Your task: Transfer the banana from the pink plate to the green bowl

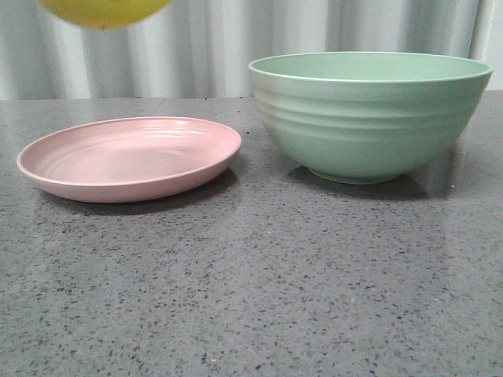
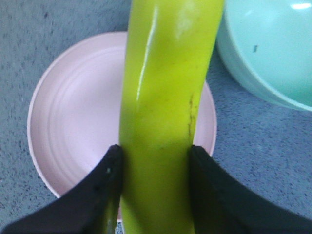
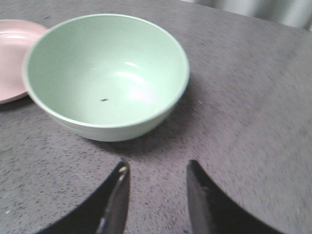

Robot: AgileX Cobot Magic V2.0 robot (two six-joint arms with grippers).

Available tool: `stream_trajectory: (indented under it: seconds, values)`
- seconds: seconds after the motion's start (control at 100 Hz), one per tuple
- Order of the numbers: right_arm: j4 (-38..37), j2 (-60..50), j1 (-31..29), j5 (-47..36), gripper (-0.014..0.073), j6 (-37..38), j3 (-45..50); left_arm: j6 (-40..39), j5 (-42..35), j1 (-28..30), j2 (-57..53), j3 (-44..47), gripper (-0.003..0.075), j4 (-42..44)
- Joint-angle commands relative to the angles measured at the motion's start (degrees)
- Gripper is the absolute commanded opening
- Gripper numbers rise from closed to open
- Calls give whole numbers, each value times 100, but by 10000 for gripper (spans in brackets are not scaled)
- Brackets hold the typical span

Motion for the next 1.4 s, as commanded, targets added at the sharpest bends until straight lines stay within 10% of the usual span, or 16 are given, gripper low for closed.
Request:
stream_trajectory:
  seconds: [0.0,0.51,1.06,1.39]
  values:
    - [30,446,299,-126,276,-402,-618,327,146,-124,-336,-217,-19,-345]
    - [488,2842,1297,494,276,-965,-3140,567,146,-1466,-265,-197,-19,-395]
    - [502,3752,687,26,370,2105,-3596,504,103,-1726,-265,-197,-19,-556]
    - [2207,3755,191,12,369,2524,-3200,76,-392,-1713,-265,-197,-19,-207]
